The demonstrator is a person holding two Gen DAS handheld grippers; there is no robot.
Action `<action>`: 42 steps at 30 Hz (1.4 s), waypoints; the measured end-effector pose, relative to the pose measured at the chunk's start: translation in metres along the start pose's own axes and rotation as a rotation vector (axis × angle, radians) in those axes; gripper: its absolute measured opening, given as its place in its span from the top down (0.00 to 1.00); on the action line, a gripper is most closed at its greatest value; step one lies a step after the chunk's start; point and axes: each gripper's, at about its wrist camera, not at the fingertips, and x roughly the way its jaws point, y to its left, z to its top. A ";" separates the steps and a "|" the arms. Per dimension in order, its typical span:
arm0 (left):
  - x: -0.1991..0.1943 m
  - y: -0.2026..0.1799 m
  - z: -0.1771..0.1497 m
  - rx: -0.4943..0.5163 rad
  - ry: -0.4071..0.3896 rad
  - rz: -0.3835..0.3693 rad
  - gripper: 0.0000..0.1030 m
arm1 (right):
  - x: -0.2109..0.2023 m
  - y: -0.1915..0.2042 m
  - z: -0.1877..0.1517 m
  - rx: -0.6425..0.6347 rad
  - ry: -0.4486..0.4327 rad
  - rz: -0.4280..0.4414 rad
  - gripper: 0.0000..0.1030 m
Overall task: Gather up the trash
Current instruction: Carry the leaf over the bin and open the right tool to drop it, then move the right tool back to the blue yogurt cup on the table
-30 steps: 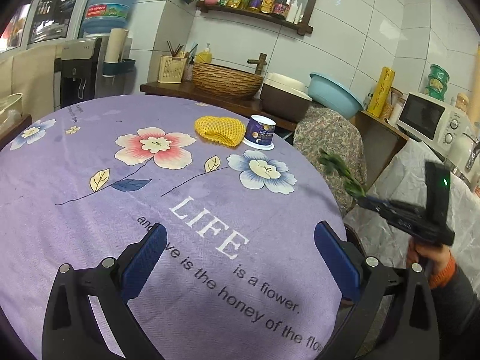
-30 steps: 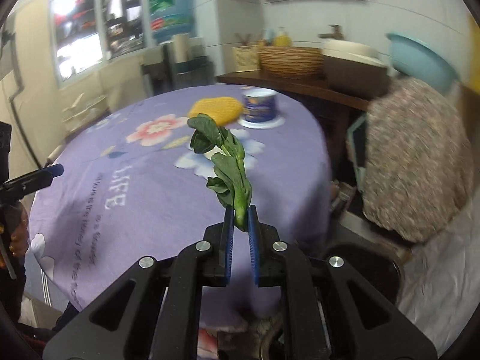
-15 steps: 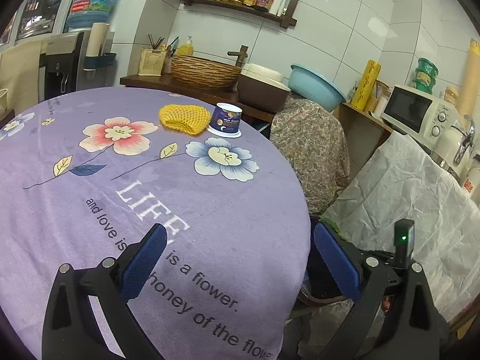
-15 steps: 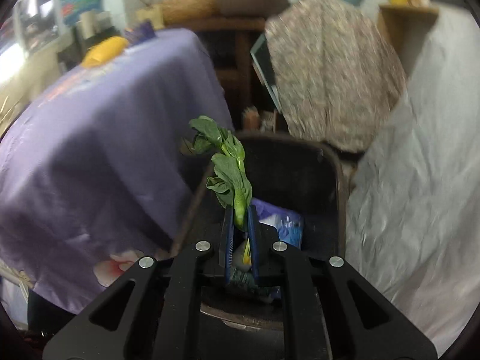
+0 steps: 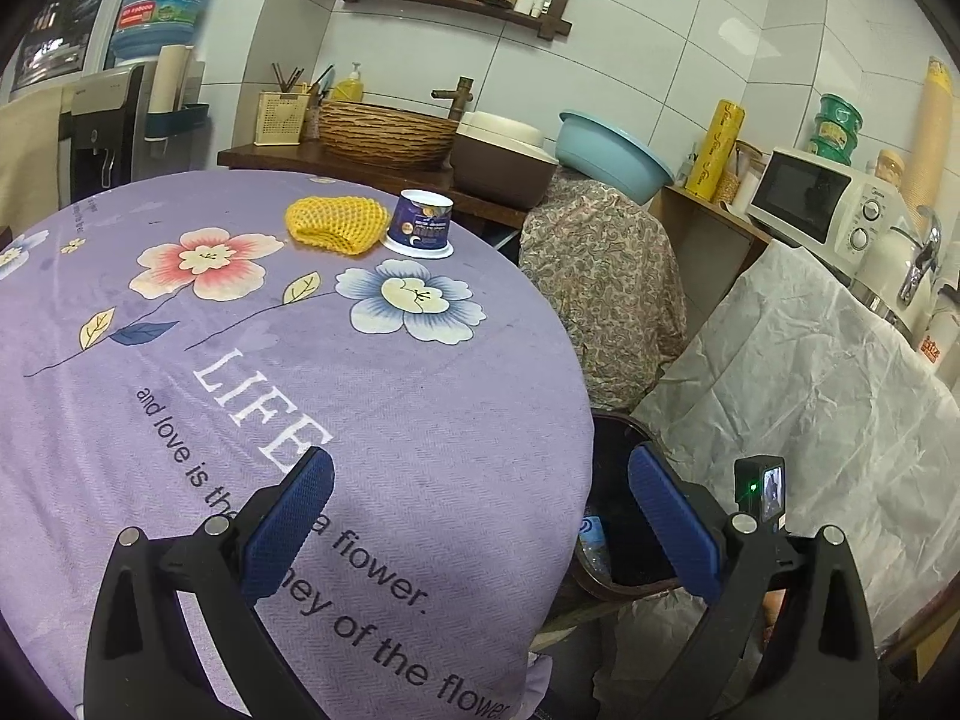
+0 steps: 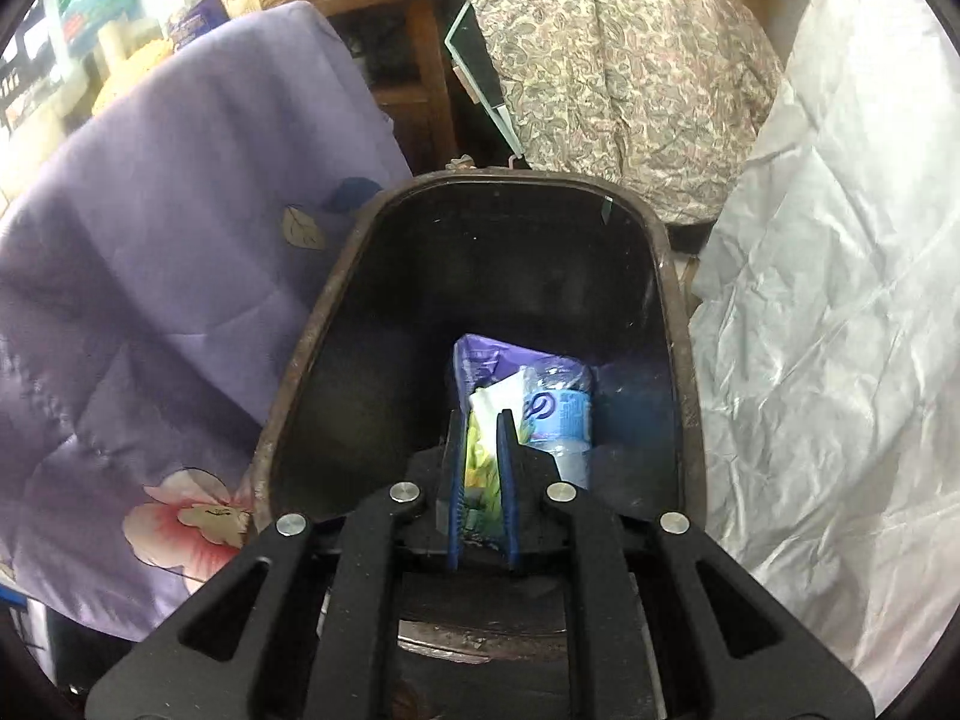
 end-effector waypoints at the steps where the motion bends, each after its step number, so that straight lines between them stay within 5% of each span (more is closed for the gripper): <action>1: 0.001 -0.001 0.000 0.005 0.001 0.003 0.05 | -0.003 -0.001 0.002 0.016 -0.009 0.006 0.82; 4: 0.004 -0.001 0.000 0.019 0.008 0.009 0.05 | -0.012 0.001 0.008 0.032 -0.032 0.030 0.68; 6: 0.005 0.002 0.001 0.019 0.009 0.017 0.05 | -0.023 0.007 0.015 0.029 -0.070 0.031 0.44; 18: 0.002 0.031 0.024 0.030 -0.003 0.084 0.05 | -0.082 0.086 0.083 -0.120 -0.237 0.208 0.17; 29: 0.011 0.059 0.051 0.058 0.013 0.150 0.05 | -0.081 0.177 0.148 -0.291 -0.230 0.302 0.14; 42: 0.008 0.095 0.066 0.040 0.025 0.182 0.05 | -0.013 0.254 0.251 -0.349 -0.173 0.226 0.10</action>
